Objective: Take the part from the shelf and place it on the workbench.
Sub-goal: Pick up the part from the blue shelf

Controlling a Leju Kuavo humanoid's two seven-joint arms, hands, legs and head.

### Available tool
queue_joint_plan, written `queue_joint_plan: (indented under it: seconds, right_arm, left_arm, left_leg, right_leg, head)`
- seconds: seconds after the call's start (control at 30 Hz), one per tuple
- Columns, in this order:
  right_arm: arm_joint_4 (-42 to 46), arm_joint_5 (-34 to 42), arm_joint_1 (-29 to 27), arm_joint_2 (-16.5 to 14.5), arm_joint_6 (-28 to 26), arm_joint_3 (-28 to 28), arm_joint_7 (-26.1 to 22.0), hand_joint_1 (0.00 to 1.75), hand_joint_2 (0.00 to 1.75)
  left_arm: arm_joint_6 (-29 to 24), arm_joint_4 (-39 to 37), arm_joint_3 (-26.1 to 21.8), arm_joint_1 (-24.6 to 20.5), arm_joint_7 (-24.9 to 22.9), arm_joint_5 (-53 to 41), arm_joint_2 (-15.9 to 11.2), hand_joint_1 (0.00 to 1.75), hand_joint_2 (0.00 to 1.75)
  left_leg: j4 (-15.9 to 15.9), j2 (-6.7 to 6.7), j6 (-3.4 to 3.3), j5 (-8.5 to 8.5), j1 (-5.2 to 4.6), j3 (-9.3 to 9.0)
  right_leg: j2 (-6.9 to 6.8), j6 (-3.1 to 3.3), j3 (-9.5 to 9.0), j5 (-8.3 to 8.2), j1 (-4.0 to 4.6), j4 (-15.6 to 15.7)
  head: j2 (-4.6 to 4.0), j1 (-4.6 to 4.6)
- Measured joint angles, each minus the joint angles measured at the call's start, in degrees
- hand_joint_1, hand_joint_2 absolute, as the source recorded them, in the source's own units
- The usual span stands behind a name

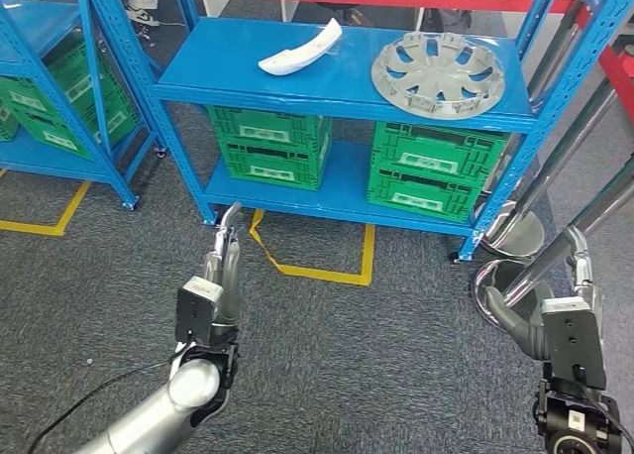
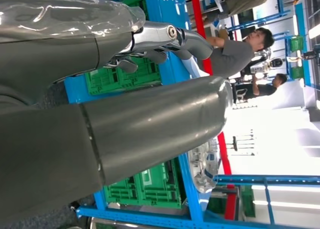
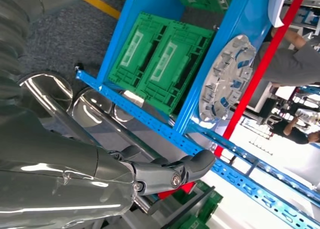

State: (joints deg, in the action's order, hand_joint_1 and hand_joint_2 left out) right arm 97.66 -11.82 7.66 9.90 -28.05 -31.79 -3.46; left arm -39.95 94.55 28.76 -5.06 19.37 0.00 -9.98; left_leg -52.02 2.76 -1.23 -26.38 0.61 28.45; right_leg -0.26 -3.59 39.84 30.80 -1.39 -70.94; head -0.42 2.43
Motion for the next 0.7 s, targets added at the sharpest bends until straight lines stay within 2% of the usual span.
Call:
queue_joint_plan:
  seconds: [0.03, 0.07, 0.1, 0.13, 0.17, 0.23, 0.3, 0.33, 0.37, 0.43, 0.47, 0.5, 0.53, 0.57, 0.63, 0.67, 0.7]
  right_arm:
    - [0.0, 0.1, 0.0, 0.0, 0.0, 0.0, -0.1, 0.0, 1.75]
    - [0.0, 0.2, 0.0, 0.0, 0.0, 0.0, -0.2, 0.0, 1.75]
    - [0.0, 0.3, 0.1, 0.0, 0.0, 0.0, -0.3, 0.0, 1.75]
    - [0.0, 0.4, 0.2, 0.0, 0.0, -0.1, -0.4, 0.0, 1.75]
    - [-0.1, 0.4, 0.3, 0.0, 0.0, -0.1, -0.4, 0.0, 1.75]
    - [-0.1, 0.5, 0.4, 0.0, 0.0, -0.2, -0.3, 0.0, 1.75]
    - [-0.1, 0.6, 0.6, 0.0, 0.3, -0.2, 0.0, 0.0, 1.75]
    - [0.0, 0.6, 0.8, 0.0, 0.4, -0.2, 0.1, 0.0, 1.75]
    - [0.0, 0.6, 1.0, 0.0, 0.5, -0.2, 0.2, 0.0, 1.75]
    - [-0.1, 0.7, 1.1, 0.0, 0.6, -0.2, 0.3, 0.0, 1.75]
    - [-0.1, 0.7, 1.1, 0.0, 0.7, -0.2, 0.5, 0.0, 1.75]
    - [-0.1, 0.8, 1.1, 0.0, 1.0, -0.3, 0.6, 0.0, 1.75]
    - [-0.2, 1.1, 1.2, 0.0, 1.3, -0.3, 0.9, 0.0, 1.75]
    - [-0.2, 1.3, 1.3, 0.0, 1.8, -0.3, 1.3, 0.0, 1.75]
    - [-0.4, 1.9, 1.6, 0.0, 2.7, -0.3, 1.9, 0.0, 1.75]
    - [-0.5, 2.1, 1.8, 0.0, 3.1, -0.3, 2.2, 0.0, 1.75]
    - [-0.7, 2.2, 2.1, 0.0, 3.4, -0.3, 2.4, 0.0, 1.75]
  left_arm:
    - [0.0, 0.0, 0.0, 0.0, 0.0, 0.0, 0.0, 0.0, 0.0]
    - [0.0, 0.0, 0.0, 0.0, 0.0, 0.0, 0.0, 0.0, 0.0]
    - [0.0, 0.0, 0.0, 0.0, 0.0, 0.0, 0.0, 0.0, 0.0]
    - [0.0, 0.0, 0.0, 0.0, 0.0, 0.0, 0.0, 0.0, 0.0]
    - [0.0, 0.1, -0.1, -0.1, 0.0, 0.0, 0.0, 0.0, 0.0]
    - [0.0, 0.1, -0.1, -0.2, 0.1, 0.2, 0.0, 0.0, 0.0]
    - [0.0, 0.2, -0.2, -0.5, 0.1, 0.5, 0.0, 0.0, 0.0]
    - [0.0, 0.2, -0.2, -0.8, 0.2, 0.6, -0.1, 0.0, 0.0]
    - [0.0, 0.2, -0.2, -0.9, 0.2, 0.7, -0.1, 0.0, 0.0]
    - [0.0, 0.2, -0.2, -0.9, 0.3, 0.9, -0.2, 0.0, 0.0]
    - [0.0, 0.2, -0.2, -0.8, 0.3, 0.9, -0.2, 0.0, 0.0]
    - [0.0, 0.2, -0.2, -0.8, 0.3, 1.0, -0.3, 0.0, 0.0]
    - [0.0, 0.2, -0.2, -0.9, 0.4, 1.1, -0.3, 0.0, 0.0]
    - [0.0, 0.2, -0.2, -0.9, 0.4, 1.3, -0.3, 0.0, 0.0]
    - [0.0, 0.2, -0.2, -1.0, 0.6, 1.6, -0.5, 0.0, 0.0]
    - [0.0, 0.2, -0.2, -1.1, 0.7, 1.8, -0.5, 0.0, 0.0]
    - [0.0, 0.2, -0.2, -1.2, 0.8, 1.9, -0.6, 0.0, 0.0]
  left_leg:
    - [0.0, -0.06, 0.25, -0.34, 0.14, -0.48]
    - [-0.1, -0.08, 0.59, -0.78, 0.33, -1.07]
    - [-0.1, -0.12, 0.96, -1.15, 0.46, -1.59]
    - [-0.2, -0.13, 1.38, -1.49, 0.49, -1.82]
    - [-0.3, -0.1, 1.81, -1.76, 0.46, -1.88]
    - [-0.5, -0.02, 2.57, -1.99, 0.28, -1.87]
    - [-2.9, -0.51, 3.11, -1.73, 0.38, -0.88]
    - [-5.9, -1.0, 3.29, -1.62, 0.47, 0.95]
    - [-9.9, -1.56, 3.41, -1.92, 0.5, 3.69]
    - [-17.7, -2.19, 3.37, -4.34, 0.42, 9.71]
    - [-19.7, -2.28, 3.22, -5.7, 0.33, 11.94]
    - [-20.0, -2.32, 2.94, -6.26, 0.21, 13.26]
    - [-18.3, -2.36, 2.57, -5.58, 0.05, 13.62]
    - [-15.1, -2.43, 2.08, -3.52, -0.18, 13.1]
    - [-7.4, -2.83, 1.01, 2.51, -0.8, 11.17]
    - [-4.9, -3.12, 0.69, 4.54, -1.1, 10.39]
    - [-3.6, -3.38, 0.52, 5.62, -1.3, 9.91]
  right_leg:
    - [-0.05, -0.09, -1.04, -2.05, -0.14, 2.7]
    - [-0.16, -0.11, -2.81, -4.41, -0.26, 6.9]
    - [-0.29, -0.09, -4.41, -5.87, -0.22, 10.6]
    - [-0.5, 0.24, -5.79, -6.37, -0.1, 13.6]
    - [-0.58, 0.78, -6.46, -6.24, 0.05, 15.0]
    - [-0.41, 2.15, -6.91, -5.53, 0.27, 15.4]
    - [0.03, 2.95, -7.53, -5.51, 0.18, 15.5]
    - [0.25, 3.25, -8.03, -5.38, 0.13, 15.7]
    - [0.38, 3.54, -8.4, -5.14, 0.13, 16.0]
    - [0.79, 3.98, -9.16, -4.49, 0.3, 16.2]
    - [1.06, 4.09, -9.7, -4.05, 0.44, 16.2]
    - [1.34, 4.17, -10.37, -3.52, 0.61, 16.3]
    - [1.6, 4.22, -11.18, -2.94, 0.79, 16.3]
    - [1.81, 4.25, -12.07, -2.31, 0.96, 16.3]
    - [2.21, 4.16, -13.36, -1.05, 1.22, 16.4]
    - [2.43, 3.96, -13.81, -0.46, 1.3, 16.4]
    - [2.64, 3.73, -14.27, -0.09, 1.33, 16.4]
  head:
    - [0.0, 0.01]
    - [0.0, -0.02]
    - [0.0, -0.17]
    - [0.0, -0.44]
    - [0.0, -0.54]
    - [0.0, -0.45]
    - [0.0, -0.01]
    - [0.0, 0.16]
    - [0.0, 0.36]
    - [0.0, 0.78]
    - [0.0, 0.97]
    - [0.0, 1.13]
    - [0.0, 1.27]
    - [0.0, 1.38]
    - [0.0, 1.37]
    - [0.0, 1.27]
    - [0.0, 1.16]
